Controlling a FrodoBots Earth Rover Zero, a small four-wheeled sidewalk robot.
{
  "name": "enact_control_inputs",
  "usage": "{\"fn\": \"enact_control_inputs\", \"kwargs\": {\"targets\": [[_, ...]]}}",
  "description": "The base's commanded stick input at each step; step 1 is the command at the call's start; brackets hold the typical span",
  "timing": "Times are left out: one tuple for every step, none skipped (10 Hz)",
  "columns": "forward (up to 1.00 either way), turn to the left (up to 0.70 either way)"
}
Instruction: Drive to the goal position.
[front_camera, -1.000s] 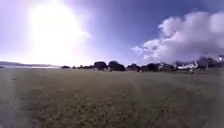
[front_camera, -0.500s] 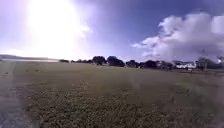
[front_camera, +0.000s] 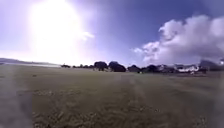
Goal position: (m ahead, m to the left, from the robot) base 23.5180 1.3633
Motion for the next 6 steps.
{"fn": "enact_control_inputs", "kwargs": {"targets": [[0.7, 0.01], [0.7, 0.01], [0.7, 0.01], [0.7, 0.01], [0.7, 0.01], [0.7, 0.01]]}}
